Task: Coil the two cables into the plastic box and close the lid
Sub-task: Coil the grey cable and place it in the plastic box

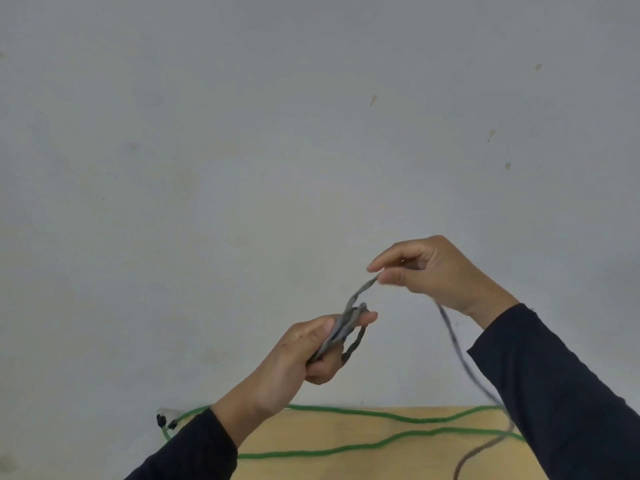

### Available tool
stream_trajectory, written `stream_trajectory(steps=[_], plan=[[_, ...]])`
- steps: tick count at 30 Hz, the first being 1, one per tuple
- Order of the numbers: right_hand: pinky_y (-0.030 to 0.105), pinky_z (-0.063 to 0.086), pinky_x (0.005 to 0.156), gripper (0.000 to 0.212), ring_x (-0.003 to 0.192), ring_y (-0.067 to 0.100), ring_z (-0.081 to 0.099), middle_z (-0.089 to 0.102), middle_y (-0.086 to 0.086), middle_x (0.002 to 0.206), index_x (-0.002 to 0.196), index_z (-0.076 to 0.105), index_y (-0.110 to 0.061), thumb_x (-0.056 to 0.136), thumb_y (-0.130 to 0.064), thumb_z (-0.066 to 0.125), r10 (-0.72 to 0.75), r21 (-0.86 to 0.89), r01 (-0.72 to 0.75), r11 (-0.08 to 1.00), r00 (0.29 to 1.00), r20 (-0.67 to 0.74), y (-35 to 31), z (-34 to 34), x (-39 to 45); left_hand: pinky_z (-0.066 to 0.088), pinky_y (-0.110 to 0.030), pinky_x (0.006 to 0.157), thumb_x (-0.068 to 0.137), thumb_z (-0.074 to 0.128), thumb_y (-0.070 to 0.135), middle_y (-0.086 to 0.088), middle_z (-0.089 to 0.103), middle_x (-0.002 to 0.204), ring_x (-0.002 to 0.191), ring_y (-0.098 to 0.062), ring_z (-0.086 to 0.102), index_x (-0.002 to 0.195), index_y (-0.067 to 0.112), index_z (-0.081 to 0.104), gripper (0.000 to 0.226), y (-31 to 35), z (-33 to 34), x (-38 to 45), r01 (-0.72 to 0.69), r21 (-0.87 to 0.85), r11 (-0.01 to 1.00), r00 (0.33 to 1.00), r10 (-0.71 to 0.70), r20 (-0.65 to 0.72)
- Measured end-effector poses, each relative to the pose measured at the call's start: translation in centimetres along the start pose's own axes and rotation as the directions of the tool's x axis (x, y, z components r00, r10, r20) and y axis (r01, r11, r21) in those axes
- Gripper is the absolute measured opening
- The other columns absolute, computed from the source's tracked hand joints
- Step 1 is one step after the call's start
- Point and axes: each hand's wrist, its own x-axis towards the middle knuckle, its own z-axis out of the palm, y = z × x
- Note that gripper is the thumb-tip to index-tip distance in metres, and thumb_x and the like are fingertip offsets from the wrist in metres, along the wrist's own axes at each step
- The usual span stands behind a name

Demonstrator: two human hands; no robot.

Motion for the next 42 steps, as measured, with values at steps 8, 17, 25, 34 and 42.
stream_trajectory(steps=[8, 17, 25, 34, 42], plan=[[0.021, 0.026, 0.047, 0.022, 0.047, 0.010, 0.033, 0.041, -0.009, 0.052, 0.088, 0.069, -0.034, 0.091, -0.020, 0.052, 0.111, 0.249, -0.053, 0.967, 0.968, -0.225, 3.7, 5.2, 0.6, 0.022, -0.015, 0.044, 0.098, 0.022, 0.036, 0.007, 0.017, 0.049, 0.040, -0.002, 0.025, 0.125, 0.018, 0.057, 0.047, 5.7, 0.8, 3.8, -0.240, -0.479, 0.844, 0.970, 0.190, -0.150], [0.009, 0.034, 0.053, 0.030, 0.047, 0.001, 0.045, 0.051, -0.018, 0.047, 0.121, 0.059, -0.021, 0.096, -0.029, 0.044, 0.079, -0.133, -0.078, 0.988, 0.997, 0.001, 3.5, 9.9, -1.7, 0.024, -0.019, 0.051, 0.101, 0.013, 0.042, 0.011, 0.032, 0.050, 0.050, -0.008, 0.027, 0.128, 0.038, 0.049, 0.045, 7.2, -3.1, 6.8, -0.185, 0.157, 0.970, 0.819, 0.240, -0.522], [0.016, 0.041, 0.055, 0.011, 0.051, 0.006, 0.050, 0.069, 0.001, 0.070, 0.092, 0.071, -0.023, 0.085, -0.019, 0.065, -0.005, -0.264, 0.005, 0.964, 1.000, 0.003, 0.1, 5.4, -0.5, 0.036, -0.015, 0.058, 0.096, 0.024, 0.051, 0.010, 0.047, 0.064, 0.054, -0.003, 0.038, 0.091, 0.027, 0.060, 0.043, 0.2, -2.7, 3.7, 0.107, 0.529, 0.842, 0.965, 0.040, -0.259], [0.012, 0.039, 0.057, 0.019, 0.050, 0.004, 0.042, 0.047, -0.012, 0.055, 0.090, 0.059, -0.028, 0.077, -0.025, 0.073, -0.026, -0.175, 0.019, 0.984, 0.999, -0.036, -0.1, 4.3, 0.0, 0.023, -0.023, 0.048, 0.101, 0.027, 0.036, 0.005, 0.030, 0.047, 0.046, -0.012, 0.023, 0.068, 0.005, 0.046, 0.049, 0.5, -0.6, 3.4, 0.094, 0.258, 0.962, 0.985, -0.053, -0.162], [0.023, 0.048, 0.063, 0.030, 0.069, 0.001, 0.061, 0.068, -0.017, 0.105, 0.112, 0.063, -0.037, 0.083, -0.038, 0.059, 0.009, 0.019, -0.011, 1.000, 0.994, 0.111, 0.0, 3.6, -0.5, 0.020, -0.022, 0.046, 0.088, 0.038, 0.045, 0.009, 0.021, 0.045, 0.045, -0.014, 0.013, 0.060, 0.007, 0.043, 0.047, 1.9, -1.9, 3.0, 0.015, 0.169, 0.986, 0.999, -0.009, -0.038]])
